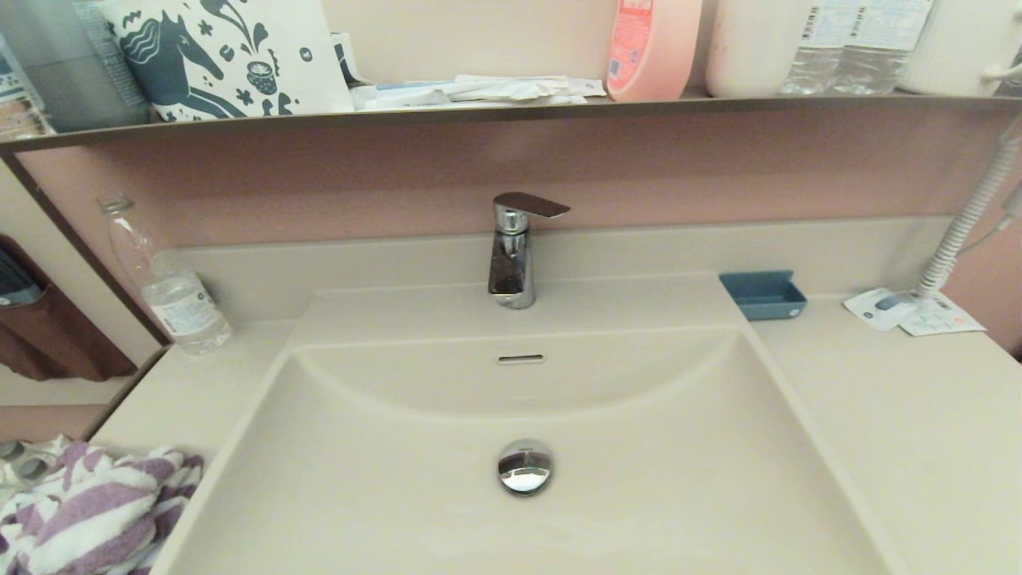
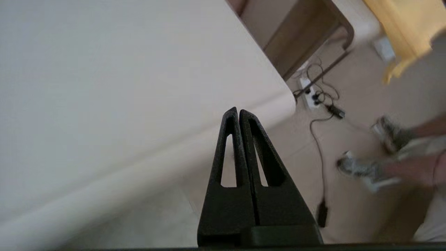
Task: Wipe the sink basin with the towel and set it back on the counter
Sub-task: Pick up the cloth
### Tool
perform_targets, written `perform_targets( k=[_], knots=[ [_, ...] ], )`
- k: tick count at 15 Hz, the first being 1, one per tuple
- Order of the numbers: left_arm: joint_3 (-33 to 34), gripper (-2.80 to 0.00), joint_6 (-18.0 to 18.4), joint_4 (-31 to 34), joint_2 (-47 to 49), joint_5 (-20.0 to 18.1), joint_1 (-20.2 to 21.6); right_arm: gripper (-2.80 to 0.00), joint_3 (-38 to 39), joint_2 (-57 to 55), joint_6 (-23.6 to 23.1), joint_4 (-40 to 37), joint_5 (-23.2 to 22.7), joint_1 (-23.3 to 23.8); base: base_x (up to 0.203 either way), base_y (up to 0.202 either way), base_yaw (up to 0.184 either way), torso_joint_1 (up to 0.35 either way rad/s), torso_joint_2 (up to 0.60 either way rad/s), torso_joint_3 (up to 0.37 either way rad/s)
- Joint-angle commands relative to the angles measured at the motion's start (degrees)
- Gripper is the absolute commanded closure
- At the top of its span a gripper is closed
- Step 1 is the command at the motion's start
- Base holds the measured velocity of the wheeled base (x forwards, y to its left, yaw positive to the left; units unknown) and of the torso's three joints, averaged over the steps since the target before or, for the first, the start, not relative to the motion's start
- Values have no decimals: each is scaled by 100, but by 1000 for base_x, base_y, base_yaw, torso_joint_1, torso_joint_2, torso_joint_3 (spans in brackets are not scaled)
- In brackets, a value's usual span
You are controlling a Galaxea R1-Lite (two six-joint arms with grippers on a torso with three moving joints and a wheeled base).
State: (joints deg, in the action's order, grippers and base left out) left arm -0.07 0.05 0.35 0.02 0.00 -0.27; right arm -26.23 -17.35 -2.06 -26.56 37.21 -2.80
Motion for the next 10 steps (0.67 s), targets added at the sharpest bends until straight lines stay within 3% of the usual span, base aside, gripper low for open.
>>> perform_targets(
  k=[1,4,8,10],
  knots=[
    [-1,0,4,0,-2,0,0,0,168,392,165,-18,40,322,0,0,0,0,0,0],
    [-1,0,-5,0,-2,0,0,0,678,869,324,273,-134,356,0,0,0,0,0,0],
    [-1,0,-5,0,-2,0,0,0,1376,1713,502,1001,-1950,291,0,0,0,0,0,0],
    [-1,0,-5,0,-2,0,0,0,1725,1735,740,1666,-2328,281,0,0,0,0,0,0]
  ],
)
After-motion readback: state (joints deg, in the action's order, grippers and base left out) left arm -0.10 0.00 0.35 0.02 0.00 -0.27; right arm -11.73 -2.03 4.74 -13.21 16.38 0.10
